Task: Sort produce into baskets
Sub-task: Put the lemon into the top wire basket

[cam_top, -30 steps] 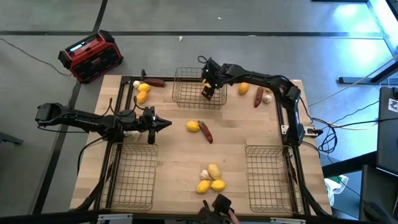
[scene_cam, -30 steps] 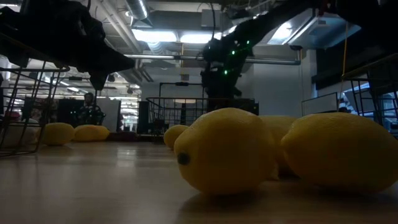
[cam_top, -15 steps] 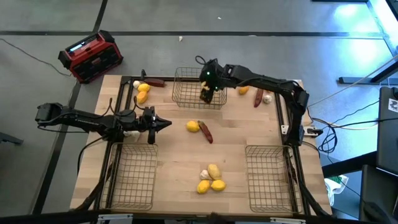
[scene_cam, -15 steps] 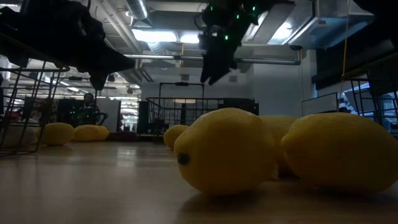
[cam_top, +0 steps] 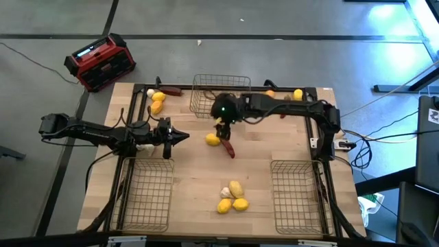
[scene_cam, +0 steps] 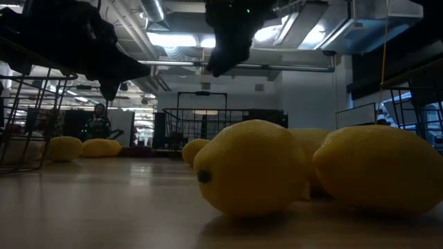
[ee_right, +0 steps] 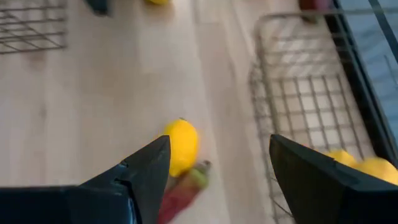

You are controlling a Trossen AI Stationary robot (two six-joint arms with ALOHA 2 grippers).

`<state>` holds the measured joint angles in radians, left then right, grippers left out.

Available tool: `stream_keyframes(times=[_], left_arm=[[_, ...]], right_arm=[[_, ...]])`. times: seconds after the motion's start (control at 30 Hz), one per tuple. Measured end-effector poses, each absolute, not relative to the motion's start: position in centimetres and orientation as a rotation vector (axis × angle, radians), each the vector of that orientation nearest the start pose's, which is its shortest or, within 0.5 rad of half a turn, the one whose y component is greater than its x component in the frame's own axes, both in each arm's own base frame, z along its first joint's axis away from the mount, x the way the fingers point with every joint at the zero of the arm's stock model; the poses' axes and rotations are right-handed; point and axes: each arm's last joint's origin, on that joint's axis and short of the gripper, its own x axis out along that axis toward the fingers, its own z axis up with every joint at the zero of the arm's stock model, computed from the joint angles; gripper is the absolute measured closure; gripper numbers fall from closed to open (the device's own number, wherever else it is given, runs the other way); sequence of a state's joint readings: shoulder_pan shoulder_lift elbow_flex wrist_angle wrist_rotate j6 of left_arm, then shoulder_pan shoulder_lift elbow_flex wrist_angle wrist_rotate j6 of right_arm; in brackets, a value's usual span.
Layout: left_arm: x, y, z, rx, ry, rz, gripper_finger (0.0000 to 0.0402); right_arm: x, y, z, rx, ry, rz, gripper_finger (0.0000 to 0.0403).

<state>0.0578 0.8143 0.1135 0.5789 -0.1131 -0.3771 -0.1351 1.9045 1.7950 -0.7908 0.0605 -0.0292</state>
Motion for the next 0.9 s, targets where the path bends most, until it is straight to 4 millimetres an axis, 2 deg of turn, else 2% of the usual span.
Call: stream_keyframes(times=[0.2,0.37,0.77,0.9], left_arm=[[16.0,1.3,17.2,-0.374,0.088,0.192,0.0389],[16.0,1.3,17.2,-0.382,0.087,0.192,0.0389],[16.0,1.3,17.0,-0.382,0.108,0.197,0.0389],[16.0,1.3,17.0,-0.382,0.106,0.197,0.0389]], right_arm=[[42.4,-3.8,30.4,-0.021,0.871,-0.121,0.0134],[43.3,-2.9,29.5,-0.035,0.865,-0.109,0.0134],[45.0,-3.3,24.9,-0.055,0.979,-0.165,0.0134],[45.2,-3.3,23.9,-0.049,1.004,-0.153,0.0134]])
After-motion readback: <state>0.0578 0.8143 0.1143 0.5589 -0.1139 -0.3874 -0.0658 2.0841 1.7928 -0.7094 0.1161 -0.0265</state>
